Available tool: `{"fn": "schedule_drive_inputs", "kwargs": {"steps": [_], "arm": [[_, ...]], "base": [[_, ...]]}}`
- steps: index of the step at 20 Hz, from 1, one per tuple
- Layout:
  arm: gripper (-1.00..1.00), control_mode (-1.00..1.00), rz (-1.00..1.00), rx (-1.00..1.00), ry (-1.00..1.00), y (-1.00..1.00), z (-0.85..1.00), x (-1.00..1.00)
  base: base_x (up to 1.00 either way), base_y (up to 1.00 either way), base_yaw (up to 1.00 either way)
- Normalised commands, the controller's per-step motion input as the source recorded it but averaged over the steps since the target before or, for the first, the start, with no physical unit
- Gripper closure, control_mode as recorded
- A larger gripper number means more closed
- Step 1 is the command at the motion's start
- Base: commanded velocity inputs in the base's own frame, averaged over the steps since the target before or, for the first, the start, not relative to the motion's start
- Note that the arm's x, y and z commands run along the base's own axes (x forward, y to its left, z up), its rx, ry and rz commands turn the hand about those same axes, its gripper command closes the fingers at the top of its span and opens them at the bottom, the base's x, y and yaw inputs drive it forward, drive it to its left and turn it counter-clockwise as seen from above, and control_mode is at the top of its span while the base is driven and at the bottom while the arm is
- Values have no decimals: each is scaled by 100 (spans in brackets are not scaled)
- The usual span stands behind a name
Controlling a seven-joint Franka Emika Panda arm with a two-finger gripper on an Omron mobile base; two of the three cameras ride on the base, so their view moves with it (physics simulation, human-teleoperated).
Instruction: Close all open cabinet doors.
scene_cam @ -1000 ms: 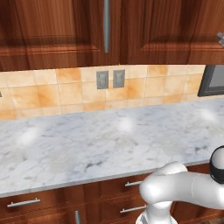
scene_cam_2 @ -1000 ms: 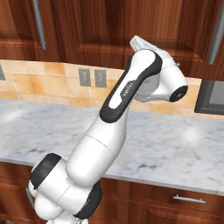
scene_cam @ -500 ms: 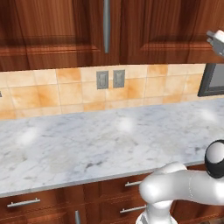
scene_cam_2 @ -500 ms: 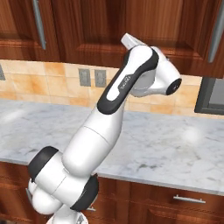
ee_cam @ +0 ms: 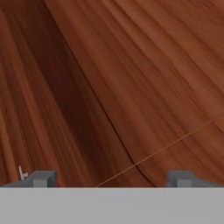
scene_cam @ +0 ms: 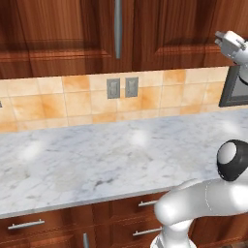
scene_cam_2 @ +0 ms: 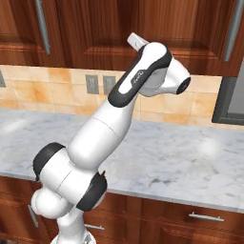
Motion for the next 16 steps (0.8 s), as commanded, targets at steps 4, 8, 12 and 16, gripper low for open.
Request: {"fn": "schedule_drive_inputs", "kwargs": {"steps": [4, 8, 12, 16], "arm": [[-100, -100, 9, 0, -1, 19, 0, 36], [-100, -100, 7, 0, 0, 15, 0, 28], [-100, -100, 6, 0, 0, 13, 0, 18], [-100, -100, 5, 0, 0, 4, 3, -10]], "base": [[0, 0, 0], [0, 0, 0], [0, 0, 0], [0, 0, 0]]}}
